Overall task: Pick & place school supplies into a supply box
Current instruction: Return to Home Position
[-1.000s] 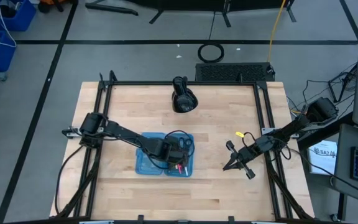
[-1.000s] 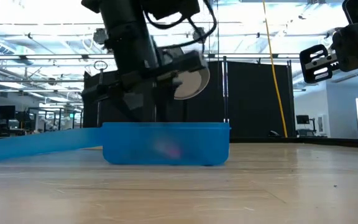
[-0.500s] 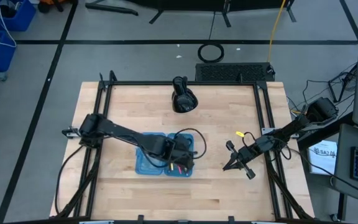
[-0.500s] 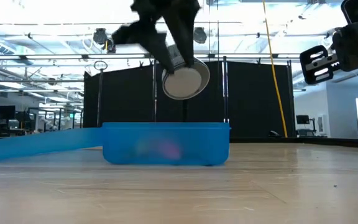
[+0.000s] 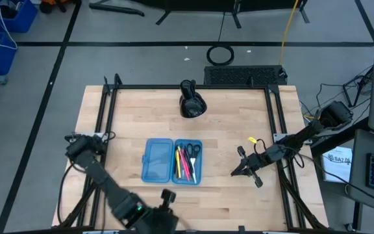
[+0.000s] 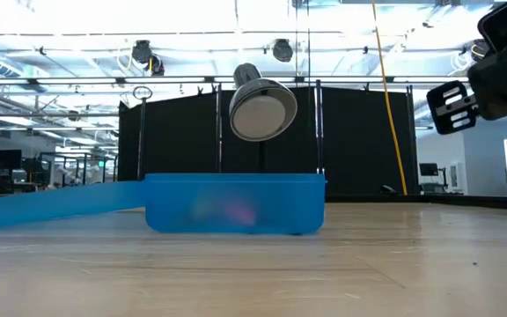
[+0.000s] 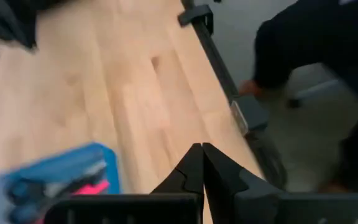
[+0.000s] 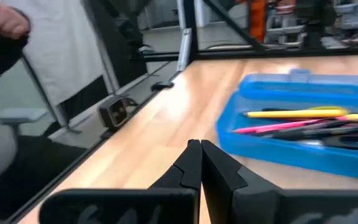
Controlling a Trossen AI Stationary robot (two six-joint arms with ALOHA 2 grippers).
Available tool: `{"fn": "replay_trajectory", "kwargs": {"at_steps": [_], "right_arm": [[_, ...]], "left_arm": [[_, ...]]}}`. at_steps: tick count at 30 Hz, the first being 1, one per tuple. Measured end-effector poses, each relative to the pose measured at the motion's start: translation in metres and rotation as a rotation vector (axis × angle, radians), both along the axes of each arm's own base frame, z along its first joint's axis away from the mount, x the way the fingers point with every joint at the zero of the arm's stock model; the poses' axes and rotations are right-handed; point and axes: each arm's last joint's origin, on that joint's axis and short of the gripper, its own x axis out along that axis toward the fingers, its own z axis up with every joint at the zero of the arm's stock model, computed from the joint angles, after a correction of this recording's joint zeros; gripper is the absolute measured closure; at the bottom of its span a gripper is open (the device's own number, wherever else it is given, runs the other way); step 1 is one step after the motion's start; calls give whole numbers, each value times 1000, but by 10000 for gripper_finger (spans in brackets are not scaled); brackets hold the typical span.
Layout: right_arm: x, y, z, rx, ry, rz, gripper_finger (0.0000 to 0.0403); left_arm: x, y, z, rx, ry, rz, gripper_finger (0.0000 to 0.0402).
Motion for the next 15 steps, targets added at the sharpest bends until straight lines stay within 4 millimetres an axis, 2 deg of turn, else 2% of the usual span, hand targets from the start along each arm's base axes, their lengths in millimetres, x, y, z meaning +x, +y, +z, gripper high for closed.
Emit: {"fn": "replay_trajectory", "kwargs": {"at_steps": [3,7,11,15], "right_arm": [[-1,2,1,1,-7,-11,403],[-1,4,2,5,-14,2,403],[-2,7,3,3,-13,44,403],[10,11,23,5,-108,107,403]], "left_arm": [[-11,-9,-8,110,-44,-6,393],[-9,-2,-12,180,-35,6,396],[8,20,-9,226,-6,-61,396],[13,51,21,251,-56,-78,397]]}}
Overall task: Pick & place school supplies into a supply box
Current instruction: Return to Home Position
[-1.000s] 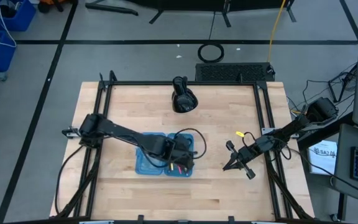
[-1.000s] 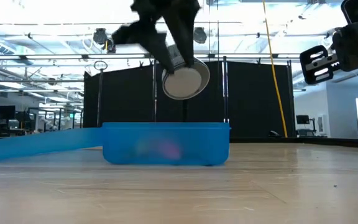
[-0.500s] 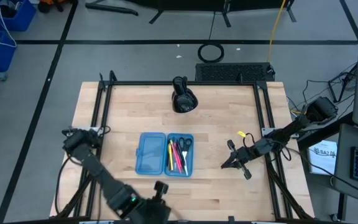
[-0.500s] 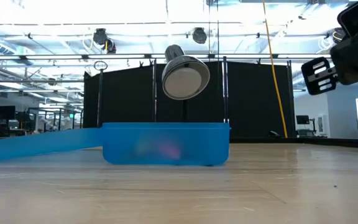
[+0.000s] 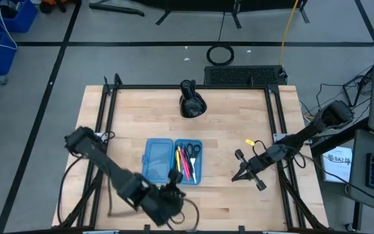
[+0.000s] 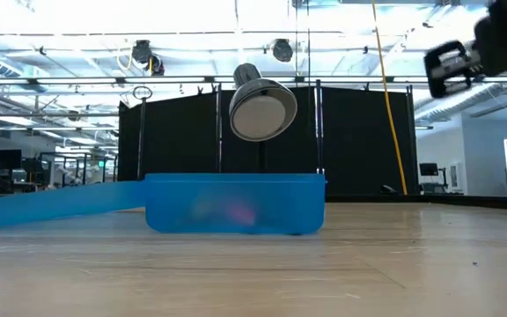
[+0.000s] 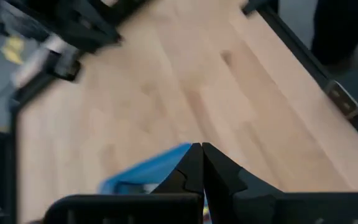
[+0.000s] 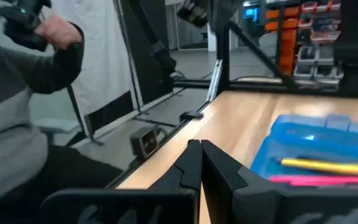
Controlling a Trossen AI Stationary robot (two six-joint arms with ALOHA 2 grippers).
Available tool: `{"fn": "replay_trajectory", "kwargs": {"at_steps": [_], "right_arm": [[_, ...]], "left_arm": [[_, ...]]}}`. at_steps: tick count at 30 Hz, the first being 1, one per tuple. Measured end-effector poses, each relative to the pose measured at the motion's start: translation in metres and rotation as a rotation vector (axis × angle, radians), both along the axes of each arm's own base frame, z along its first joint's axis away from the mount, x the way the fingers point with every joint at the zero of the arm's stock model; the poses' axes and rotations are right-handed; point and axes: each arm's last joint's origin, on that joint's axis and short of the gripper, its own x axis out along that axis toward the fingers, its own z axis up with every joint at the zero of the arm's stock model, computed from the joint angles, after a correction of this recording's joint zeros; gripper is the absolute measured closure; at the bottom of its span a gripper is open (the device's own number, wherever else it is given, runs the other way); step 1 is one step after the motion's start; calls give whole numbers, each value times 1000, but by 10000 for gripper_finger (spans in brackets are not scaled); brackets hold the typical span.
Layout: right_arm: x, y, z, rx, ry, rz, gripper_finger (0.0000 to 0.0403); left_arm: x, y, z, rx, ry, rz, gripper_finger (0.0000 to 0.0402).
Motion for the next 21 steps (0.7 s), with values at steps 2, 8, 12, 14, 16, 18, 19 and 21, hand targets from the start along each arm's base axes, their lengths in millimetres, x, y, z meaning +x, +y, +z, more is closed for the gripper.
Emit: {"fn": "replay_trajectory", "kwargs": {"at_steps": [2,8,12,14,16,18,19,21], "right_arm": [[5,-2,9,-12,-10,-9,403],[8,-10,43,-166,-27,-66,403],[1,-20,69,-240,-12,-175,403],[-6,-25,78,-271,-3,-195,403],[-13,-30,86,-272,-18,-202,403],[-19,-33,92,-246,-51,-209,403],[-22,-34,94,-238,-56,-210,403],[-26,-36,94,-242,-45,-207,403]], "left_arm": [[-3,13,19,9,-40,-11,398],[-19,53,74,-6,-184,-50,399],[-30,81,110,-31,-333,-3,399],[-32,95,126,-10,-440,73,400],[-34,110,141,-4,-519,107,399],[-33,128,150,-33,-555,99,400],[-33,137,152,-51,-556,86,400],[-28,152,152,-80,-542,59,400]]}}
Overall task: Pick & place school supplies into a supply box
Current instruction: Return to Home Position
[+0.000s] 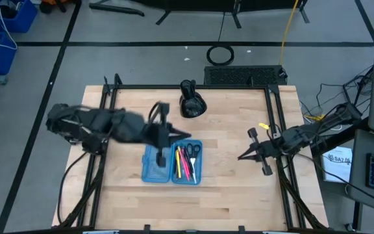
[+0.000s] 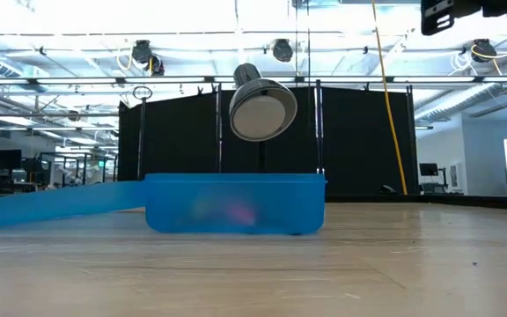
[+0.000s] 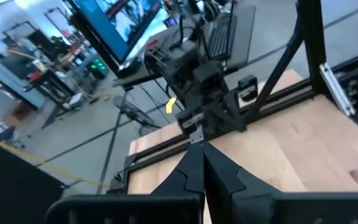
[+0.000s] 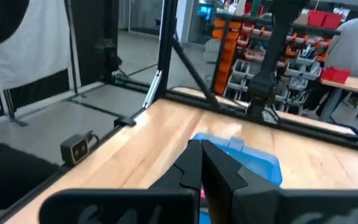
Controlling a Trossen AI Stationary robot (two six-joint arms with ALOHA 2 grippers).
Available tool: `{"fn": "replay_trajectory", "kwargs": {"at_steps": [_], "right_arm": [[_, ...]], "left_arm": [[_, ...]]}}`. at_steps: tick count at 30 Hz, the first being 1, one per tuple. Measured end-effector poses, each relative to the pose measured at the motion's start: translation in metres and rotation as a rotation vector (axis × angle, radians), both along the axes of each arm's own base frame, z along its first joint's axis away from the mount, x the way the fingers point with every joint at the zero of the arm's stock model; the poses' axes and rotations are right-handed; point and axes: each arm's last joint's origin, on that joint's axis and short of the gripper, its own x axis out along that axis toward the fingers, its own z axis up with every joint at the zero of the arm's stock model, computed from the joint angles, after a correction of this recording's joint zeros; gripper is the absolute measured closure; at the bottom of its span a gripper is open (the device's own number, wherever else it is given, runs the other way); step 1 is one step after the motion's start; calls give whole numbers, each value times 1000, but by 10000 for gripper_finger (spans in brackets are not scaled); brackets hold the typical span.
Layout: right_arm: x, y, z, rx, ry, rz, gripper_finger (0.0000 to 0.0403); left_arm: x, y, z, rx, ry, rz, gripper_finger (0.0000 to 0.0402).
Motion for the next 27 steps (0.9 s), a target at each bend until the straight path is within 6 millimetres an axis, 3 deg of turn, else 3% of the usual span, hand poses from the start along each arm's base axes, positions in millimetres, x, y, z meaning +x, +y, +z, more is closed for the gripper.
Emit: {"fn": "replay_trajectory", "kwargs": {"at_steps": [3,7,10,15,20,27], "right_arm": [[-4,-2,-3,-2,41,2,403],[-7,-2,-9,7,109,34,403],[-9,-1,-10,13,113,96,403],[-12,-2,-6,26,76,101,403],[-11,-2,-13,51,11,96,403],[-14,-13,-39,61,-19,-115,403]], "left_arm": [[6,18,-11,13,37,-12,400],[-6,35,-36,12,69,7,400],[-34,46,-51,-16,16,44,401],[-103,63,-67,-177,-201,4,401],[-140,65,-127,-386,-231,-156,401],[-161,59,-213,-467,-289,-170,401]]}}
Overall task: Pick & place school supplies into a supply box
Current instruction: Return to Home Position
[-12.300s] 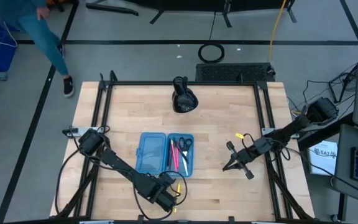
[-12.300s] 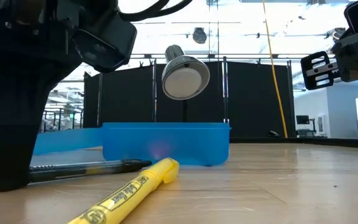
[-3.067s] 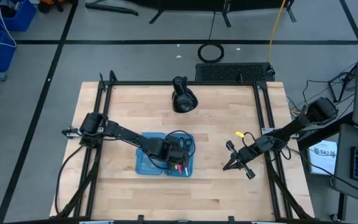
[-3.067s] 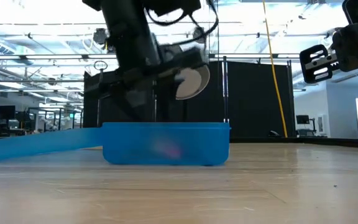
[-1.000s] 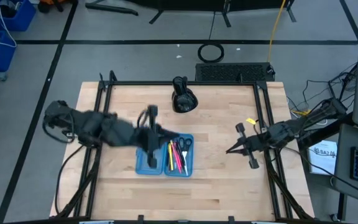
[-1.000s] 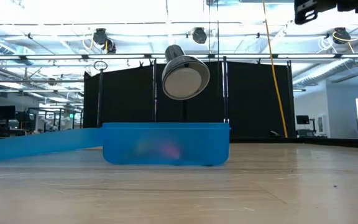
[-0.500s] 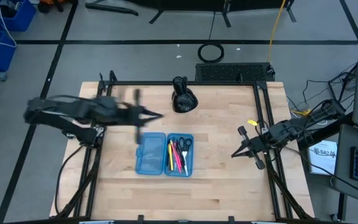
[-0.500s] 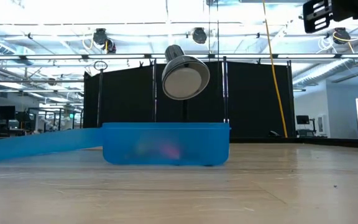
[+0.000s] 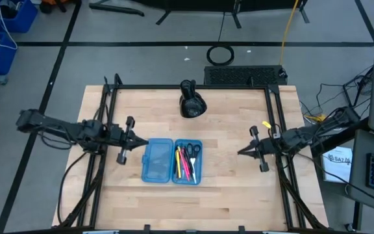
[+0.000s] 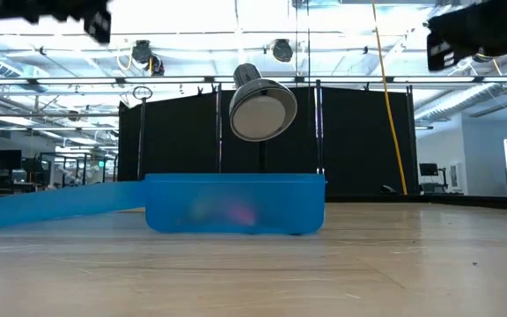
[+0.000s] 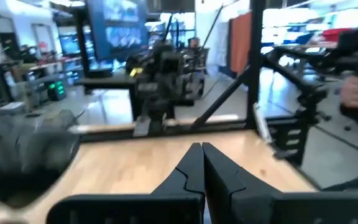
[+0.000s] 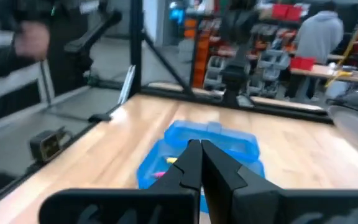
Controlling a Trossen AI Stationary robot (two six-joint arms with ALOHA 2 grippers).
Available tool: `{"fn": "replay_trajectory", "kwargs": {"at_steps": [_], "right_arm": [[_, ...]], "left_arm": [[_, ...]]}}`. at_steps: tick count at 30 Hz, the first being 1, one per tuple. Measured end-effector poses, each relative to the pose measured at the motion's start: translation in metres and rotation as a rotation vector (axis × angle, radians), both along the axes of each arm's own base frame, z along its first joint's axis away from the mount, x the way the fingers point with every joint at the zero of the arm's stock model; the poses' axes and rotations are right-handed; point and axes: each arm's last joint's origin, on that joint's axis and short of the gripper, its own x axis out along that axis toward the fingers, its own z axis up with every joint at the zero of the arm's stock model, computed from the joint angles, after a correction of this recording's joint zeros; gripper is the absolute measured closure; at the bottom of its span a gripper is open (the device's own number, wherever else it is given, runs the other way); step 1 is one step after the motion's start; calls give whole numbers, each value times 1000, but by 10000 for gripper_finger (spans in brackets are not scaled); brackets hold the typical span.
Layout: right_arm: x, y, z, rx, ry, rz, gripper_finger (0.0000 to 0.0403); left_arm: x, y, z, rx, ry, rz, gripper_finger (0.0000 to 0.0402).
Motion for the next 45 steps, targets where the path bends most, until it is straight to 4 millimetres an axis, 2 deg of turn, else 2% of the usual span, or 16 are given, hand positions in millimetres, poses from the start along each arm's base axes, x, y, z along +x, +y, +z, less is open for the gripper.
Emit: {"fn": "replay_trajectory", "kwargs": {"at_steps": [2,9,14,19,23,28,31,34,37,45], "right_arm": [[-1,-3,-5,39,-40,-15,403],[-6,-9,-28,134,-98,-55,403],[-8,-14,-24,139,-162,-102,403],[-10,-20,-27,62,-90,-170,403],[-15,-25,-20,43,-110,-196,403],[-21,-25,-26,19,-73,-171,403],[-21,-25,-35,29,-78,-170,403],[-22,-26,-32,50,-124,-170,403],[-22,-26,-38,52,-63,-173,403],[-23,-26,-35,58,-95,-171,403]], "left_arm": [[-5,-1,-18,-6,6,11,401],[-18,-6,-54,-8,-57,-23,401],[-22,-5,-81,-5,-33,8,401],[-22,-6,-85,-26,8,6,401],[-25,-9,-85,46,3,-5,401],[-28,-10,-91,91,62,49,401],[-29,-10,-92,83,75,48,401],[-30,-11,-94,88,86,42,401],[-29,-11,-94,88,89,44,401],[-30,-11,-95,58,107,52,401]]}}
